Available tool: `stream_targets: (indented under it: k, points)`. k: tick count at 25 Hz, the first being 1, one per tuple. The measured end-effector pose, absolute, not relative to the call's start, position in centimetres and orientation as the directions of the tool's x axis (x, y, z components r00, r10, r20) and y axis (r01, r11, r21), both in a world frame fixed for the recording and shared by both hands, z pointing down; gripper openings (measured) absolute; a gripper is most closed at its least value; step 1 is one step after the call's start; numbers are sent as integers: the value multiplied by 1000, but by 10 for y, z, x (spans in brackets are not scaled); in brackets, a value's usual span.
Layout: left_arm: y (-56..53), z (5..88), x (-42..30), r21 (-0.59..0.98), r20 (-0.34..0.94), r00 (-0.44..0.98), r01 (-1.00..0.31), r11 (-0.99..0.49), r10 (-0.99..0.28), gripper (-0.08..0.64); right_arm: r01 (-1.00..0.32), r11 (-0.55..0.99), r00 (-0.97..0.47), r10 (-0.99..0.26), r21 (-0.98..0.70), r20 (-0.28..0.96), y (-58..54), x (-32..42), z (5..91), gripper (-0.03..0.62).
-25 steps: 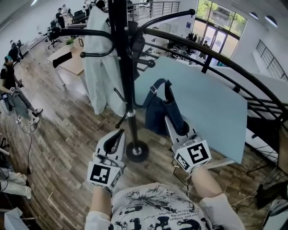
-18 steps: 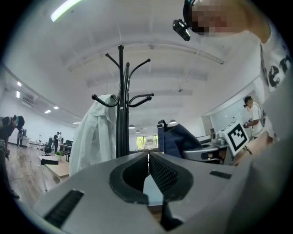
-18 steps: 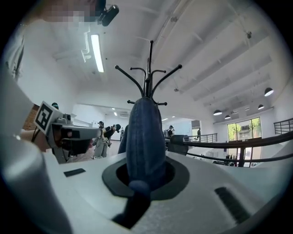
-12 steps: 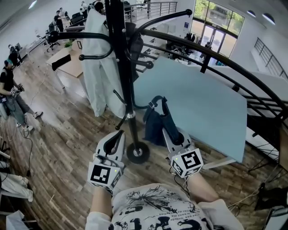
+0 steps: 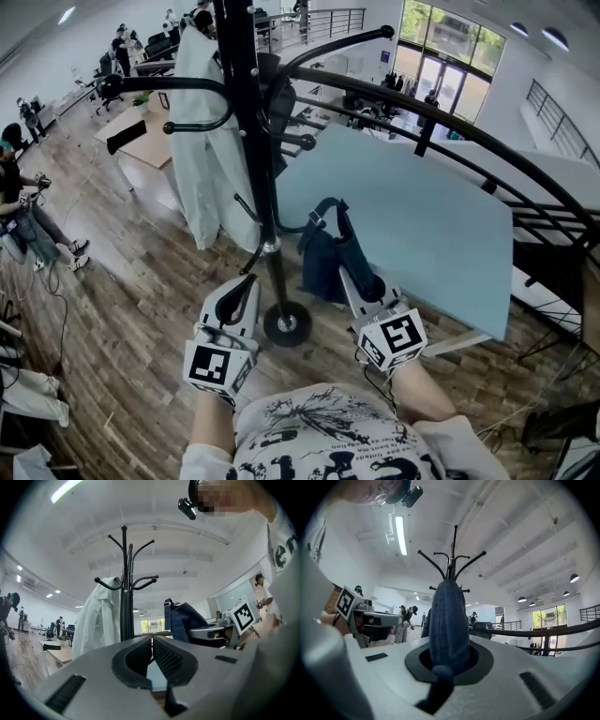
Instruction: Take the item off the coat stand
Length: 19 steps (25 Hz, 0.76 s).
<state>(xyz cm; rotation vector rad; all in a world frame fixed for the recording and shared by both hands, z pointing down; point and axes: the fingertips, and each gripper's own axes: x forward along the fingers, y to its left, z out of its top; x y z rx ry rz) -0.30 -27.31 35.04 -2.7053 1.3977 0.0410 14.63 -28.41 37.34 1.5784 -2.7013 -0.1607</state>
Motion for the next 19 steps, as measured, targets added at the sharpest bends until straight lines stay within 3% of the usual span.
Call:
stream_targets:
  k: [19]
  points:
    - [-281,352,5,-72,-67,586,-810,-582,-807,5,-868,490,-495,-868,83,-47,-286,148,374,12]
